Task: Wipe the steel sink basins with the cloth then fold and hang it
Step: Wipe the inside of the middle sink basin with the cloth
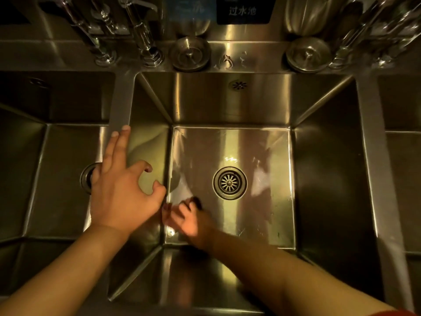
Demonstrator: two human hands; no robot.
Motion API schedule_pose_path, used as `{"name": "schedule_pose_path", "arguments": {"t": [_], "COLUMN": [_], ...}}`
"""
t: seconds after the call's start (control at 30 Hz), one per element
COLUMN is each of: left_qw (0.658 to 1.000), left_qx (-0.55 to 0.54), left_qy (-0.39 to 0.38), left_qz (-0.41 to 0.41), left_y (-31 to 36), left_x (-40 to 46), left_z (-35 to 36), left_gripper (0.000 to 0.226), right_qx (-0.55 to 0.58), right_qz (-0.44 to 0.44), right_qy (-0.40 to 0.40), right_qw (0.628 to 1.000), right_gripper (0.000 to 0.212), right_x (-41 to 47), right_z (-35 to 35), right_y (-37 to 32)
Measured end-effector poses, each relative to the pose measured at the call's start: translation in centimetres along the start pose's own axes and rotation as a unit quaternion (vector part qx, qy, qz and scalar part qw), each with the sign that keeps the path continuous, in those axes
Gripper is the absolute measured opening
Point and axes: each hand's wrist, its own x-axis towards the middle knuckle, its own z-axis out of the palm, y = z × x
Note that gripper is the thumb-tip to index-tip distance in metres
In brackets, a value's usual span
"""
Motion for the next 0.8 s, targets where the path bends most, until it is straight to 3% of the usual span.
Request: {"name": "schedule_pose_path", "arguments": {"t": [0.1,0.2,0.3,0.5,0.63,0.8], "left_qw": [1.000,1.000,1.000,1.000,1.000,0.999], "left_qx": [0.001,-0.001,-0.003,-0.006,-0.011,-0.019], "left_qy": [0.001,0.003,0.005,0.013,0.017,0.027], "left_qz": [0.001,0.002,0.010,0.015,0.020,0.030], "left_y": [0.1,0.0,-0.3,-0.3,-0.3,-0.5], "left_x": [0.0,-0.1,-0.1,-0.1,-0.2,-0.3], "left_z": [0.1,0.2,0.3,0.3,0.2,0.3], "left_gripper": [0.032,0.031,0.032,0.034,0.034,0.032], "right_qx": [0.028,0.019,0.022,0.029,0.062,0.020], "right_qz": [-0.105,-0.091,-0.017,0.277,0.327,0.378], "right_qy": [-0.066,-0.061,-0.026,0.017,0.108,0.100], "right_qw": [0.992,0.994,0.999,0.960,0.937,0.920], "right_gripper": [0.056,0.057,0.055,0.058,0.056,0.034], "right_x": [-2.1,-5.7,-10.2,-12.0,-8.0,-5.4], "right_z": [1.4,0.3,-0.3,-2.3,-5.4,-6.8], "right_y": [1.2,5.5,11.5,19.0,21.8,24.5]}}
